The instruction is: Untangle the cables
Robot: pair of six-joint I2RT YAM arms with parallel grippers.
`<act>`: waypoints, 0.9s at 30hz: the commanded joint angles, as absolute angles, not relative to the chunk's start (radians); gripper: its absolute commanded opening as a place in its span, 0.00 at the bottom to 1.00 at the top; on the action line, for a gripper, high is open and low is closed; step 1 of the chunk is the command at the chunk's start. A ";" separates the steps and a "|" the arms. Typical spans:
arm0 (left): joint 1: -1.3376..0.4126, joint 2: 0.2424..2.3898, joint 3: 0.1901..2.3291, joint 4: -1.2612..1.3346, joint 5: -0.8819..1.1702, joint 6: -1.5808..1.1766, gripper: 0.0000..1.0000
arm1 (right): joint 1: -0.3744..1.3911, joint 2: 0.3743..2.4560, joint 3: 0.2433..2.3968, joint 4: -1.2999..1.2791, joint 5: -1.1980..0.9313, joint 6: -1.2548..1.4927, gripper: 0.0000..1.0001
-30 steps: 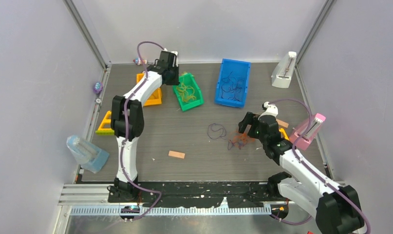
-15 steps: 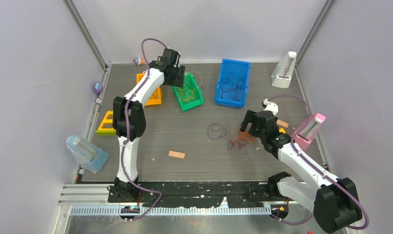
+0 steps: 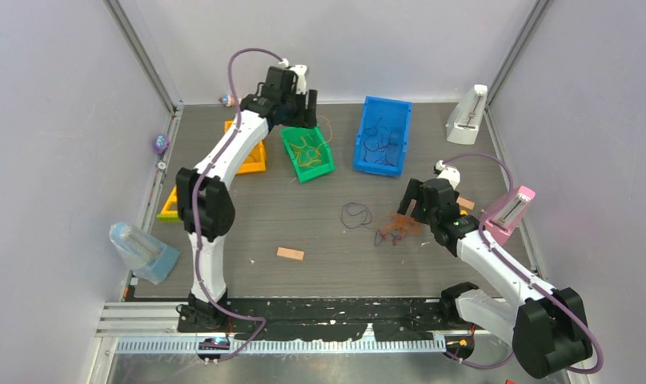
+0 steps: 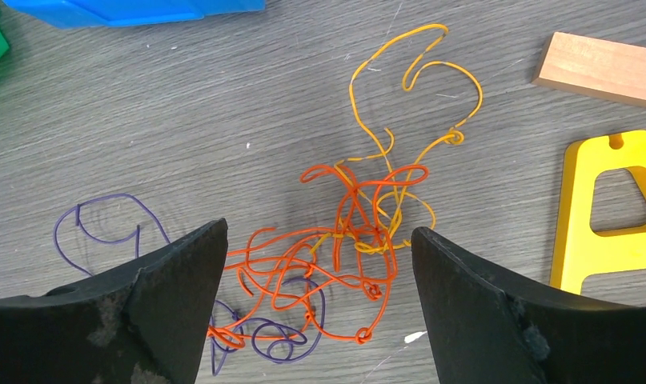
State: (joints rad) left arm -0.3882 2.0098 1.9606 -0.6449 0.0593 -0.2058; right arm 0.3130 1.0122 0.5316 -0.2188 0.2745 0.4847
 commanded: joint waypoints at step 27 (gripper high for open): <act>-0.344 2.203 2.068 -0.427 0.328 -0.432 0.00 | 0.293 0.927 0.550 -0.197 0.236 0.481 0.88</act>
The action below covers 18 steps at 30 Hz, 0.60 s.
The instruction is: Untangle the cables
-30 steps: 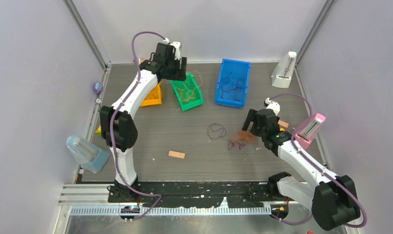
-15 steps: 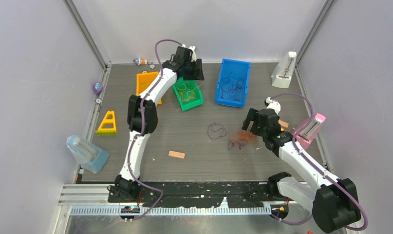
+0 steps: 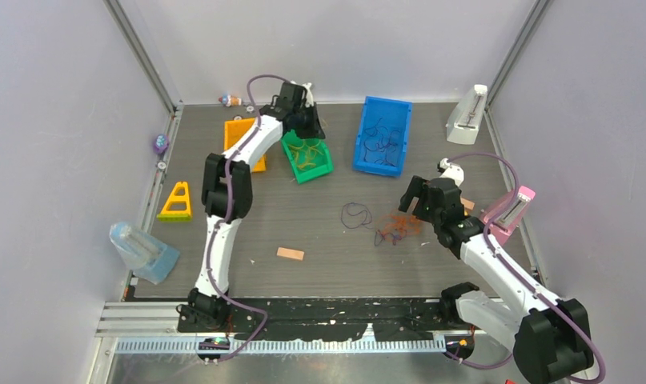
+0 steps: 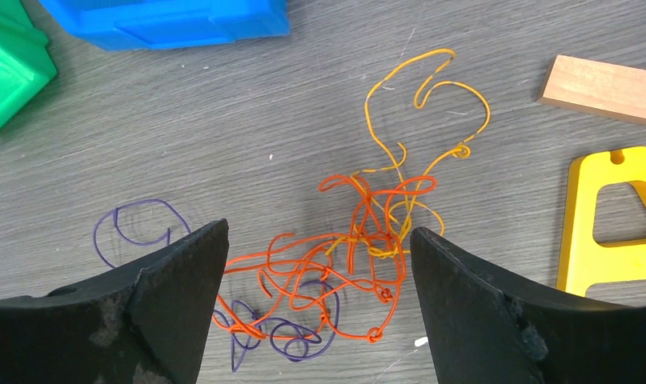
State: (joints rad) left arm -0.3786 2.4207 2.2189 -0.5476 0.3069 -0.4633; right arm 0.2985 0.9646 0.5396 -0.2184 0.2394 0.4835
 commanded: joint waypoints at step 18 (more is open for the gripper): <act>-0.331 2.052 1.801 -0.489 0.189 -0.374 0.00 | 0.291 0.916 0.535 -0.192 0.217 0.489 0.87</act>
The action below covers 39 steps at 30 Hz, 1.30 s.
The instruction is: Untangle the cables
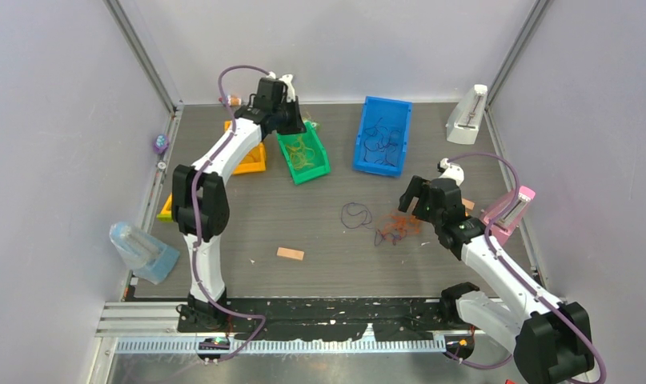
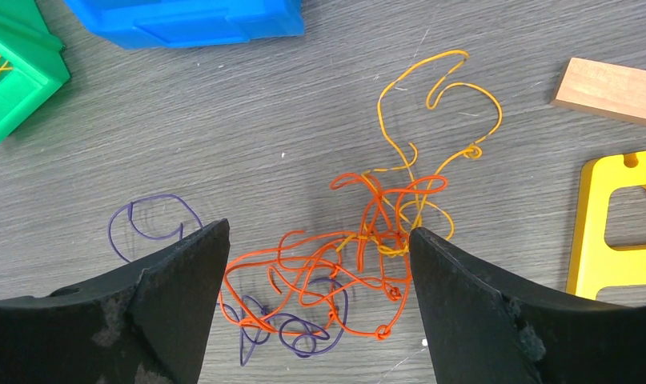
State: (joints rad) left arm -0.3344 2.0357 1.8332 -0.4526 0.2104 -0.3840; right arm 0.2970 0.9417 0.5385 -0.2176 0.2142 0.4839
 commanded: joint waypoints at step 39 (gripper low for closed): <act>-0.363 2.169 1.919 -0.622 0.200 -0.289 0.28 | 0.278 1.186 0.620 -0.256 0.238 0.513 0.58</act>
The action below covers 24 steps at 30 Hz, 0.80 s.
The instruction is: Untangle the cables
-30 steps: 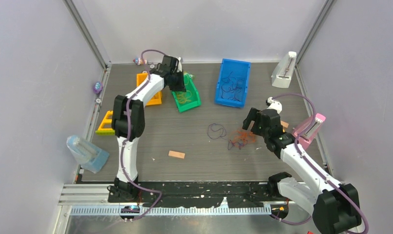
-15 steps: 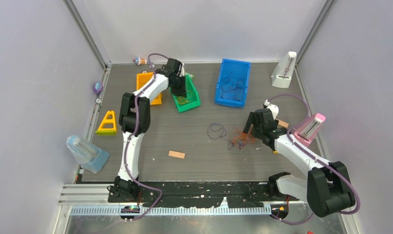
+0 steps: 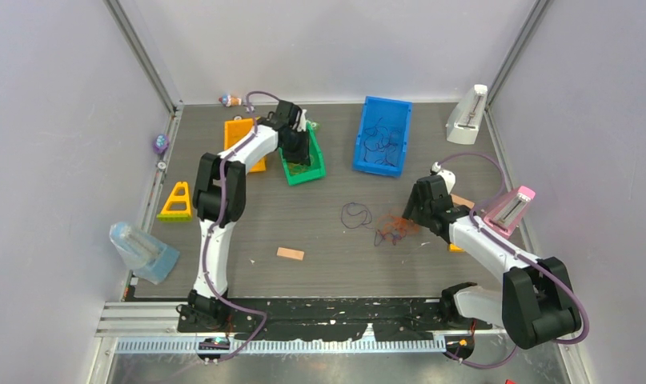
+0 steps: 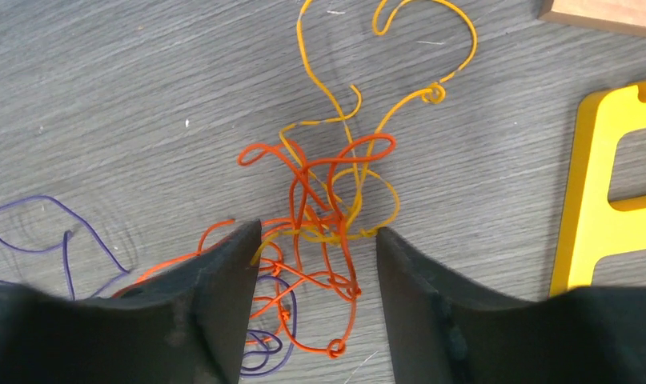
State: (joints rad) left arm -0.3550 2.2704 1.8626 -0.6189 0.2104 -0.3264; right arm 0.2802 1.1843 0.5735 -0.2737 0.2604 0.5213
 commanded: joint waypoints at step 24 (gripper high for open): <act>-0.613 1.627 1.390 -0.376 0.170 -0.243 0.67 | 0.351 0.988 0.643 -0.284 0.075 0.447 0.88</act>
State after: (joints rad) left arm -0.5766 1.6730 1.4609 -0.4427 0.1513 -0.2512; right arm 0.3660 1.0248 0.5957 -0.2058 -0.1093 0.4522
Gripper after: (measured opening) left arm 0.669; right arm 0.828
